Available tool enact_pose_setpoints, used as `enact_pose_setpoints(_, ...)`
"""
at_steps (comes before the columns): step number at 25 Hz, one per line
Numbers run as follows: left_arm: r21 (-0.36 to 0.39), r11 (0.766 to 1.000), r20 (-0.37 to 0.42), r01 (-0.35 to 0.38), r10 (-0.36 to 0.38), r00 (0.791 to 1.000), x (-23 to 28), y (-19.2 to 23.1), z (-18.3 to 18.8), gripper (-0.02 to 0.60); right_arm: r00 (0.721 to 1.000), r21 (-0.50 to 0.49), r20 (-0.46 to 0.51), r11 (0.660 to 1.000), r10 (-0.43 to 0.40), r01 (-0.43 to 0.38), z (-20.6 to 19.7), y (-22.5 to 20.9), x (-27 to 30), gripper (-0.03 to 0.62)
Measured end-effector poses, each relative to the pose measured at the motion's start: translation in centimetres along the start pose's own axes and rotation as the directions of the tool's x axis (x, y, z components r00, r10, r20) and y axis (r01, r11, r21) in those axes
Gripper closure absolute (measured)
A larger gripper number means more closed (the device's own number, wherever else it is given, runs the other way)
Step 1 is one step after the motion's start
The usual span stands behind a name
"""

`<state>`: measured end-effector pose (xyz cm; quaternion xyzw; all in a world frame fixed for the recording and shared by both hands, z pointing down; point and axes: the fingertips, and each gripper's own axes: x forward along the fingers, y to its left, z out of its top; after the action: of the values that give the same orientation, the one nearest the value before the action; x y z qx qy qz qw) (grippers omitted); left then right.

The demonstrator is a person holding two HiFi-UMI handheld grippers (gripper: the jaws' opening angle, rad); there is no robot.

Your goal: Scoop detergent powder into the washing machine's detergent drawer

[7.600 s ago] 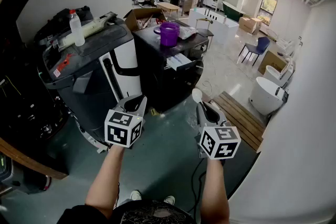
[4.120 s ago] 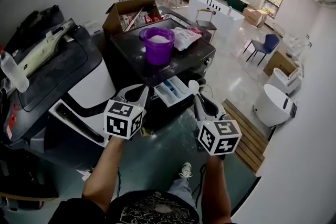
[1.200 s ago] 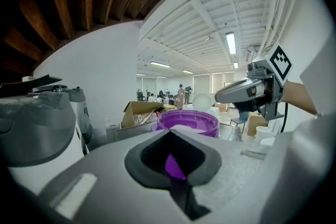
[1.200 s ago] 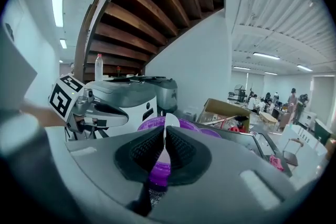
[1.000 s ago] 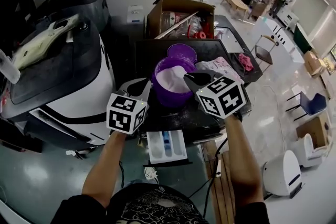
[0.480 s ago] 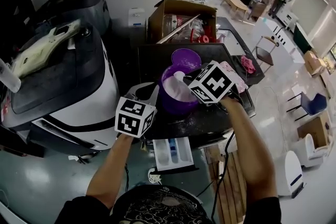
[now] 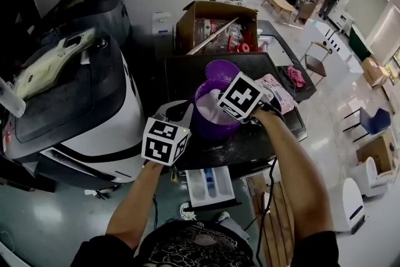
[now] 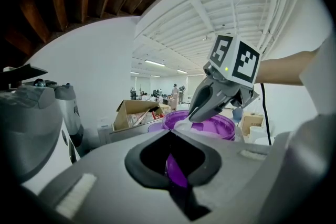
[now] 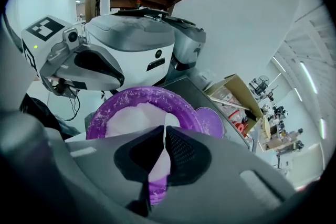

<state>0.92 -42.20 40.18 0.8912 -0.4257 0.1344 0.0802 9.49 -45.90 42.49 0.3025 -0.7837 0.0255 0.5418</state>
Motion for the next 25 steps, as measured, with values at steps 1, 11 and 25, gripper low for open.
enact_pose_setpoints(1,-0.001,1.0,-0.002,-0.001,0.001,1.0,0.0,0.0,-0.1,0.581,1.0,-0.008,-0.014,1.0,-0.002,0.002,-0.1,0.0,0.2,0.557)
enact_pose_setpoints(11,-0.025,0.999,-0.012,-0.037,0.037,0.999,-0.7,-0.4,-0.9,0.581,0.997,0.0,-0.073,0.999,0.034,-0.034,-0.8,0.7,1.7,0.556)
enact_pose_setpoints(25,-0.038,0.998,-0.016,-0.058,0.057,0.998,-2.0,-0.6,-1.3,0.581,0.984,-0.013,-0.157,0.996,0.08,-0.083,-1.2,2.1,2.3,0.557)
